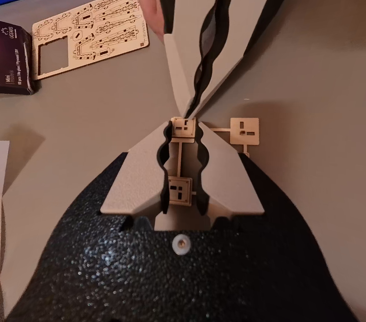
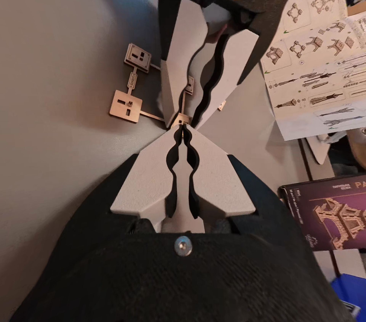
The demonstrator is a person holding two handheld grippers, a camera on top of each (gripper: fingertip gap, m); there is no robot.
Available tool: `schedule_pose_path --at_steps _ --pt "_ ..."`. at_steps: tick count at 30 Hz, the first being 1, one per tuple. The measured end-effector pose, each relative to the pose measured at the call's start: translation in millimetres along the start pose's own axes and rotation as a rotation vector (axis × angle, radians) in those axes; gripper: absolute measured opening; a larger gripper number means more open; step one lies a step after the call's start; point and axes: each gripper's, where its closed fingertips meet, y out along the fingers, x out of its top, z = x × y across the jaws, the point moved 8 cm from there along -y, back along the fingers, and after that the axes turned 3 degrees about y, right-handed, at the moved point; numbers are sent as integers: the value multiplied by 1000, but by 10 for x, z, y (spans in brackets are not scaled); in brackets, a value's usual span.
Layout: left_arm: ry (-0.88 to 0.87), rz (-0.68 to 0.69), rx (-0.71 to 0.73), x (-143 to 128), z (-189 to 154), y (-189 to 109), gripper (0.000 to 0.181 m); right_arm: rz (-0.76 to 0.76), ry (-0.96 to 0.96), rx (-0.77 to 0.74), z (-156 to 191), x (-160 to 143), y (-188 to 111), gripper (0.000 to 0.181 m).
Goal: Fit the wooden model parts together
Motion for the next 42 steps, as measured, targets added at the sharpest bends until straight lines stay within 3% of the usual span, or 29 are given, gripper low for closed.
schedule_pose_path --at_steps 7,13,30,36,42 --pt "-44 -55 8 -27 58 -38 20 30 -82 -88 -19 -30 33 1" --pt "-88 -109 -24 -76 54 6 20 15 -80 -77 -15 -25 32 5" --pt "-102 -90 -24 -81 65 -79 27 99 -225 -75 3 28 132 0" --pt "-136 -108 -6 -65 98 -146 0 122 -265 -72 10 51 138 0" --pt "-137 -45 6 -84 65 -128 0 147 -293 -77 26 76 142 0"
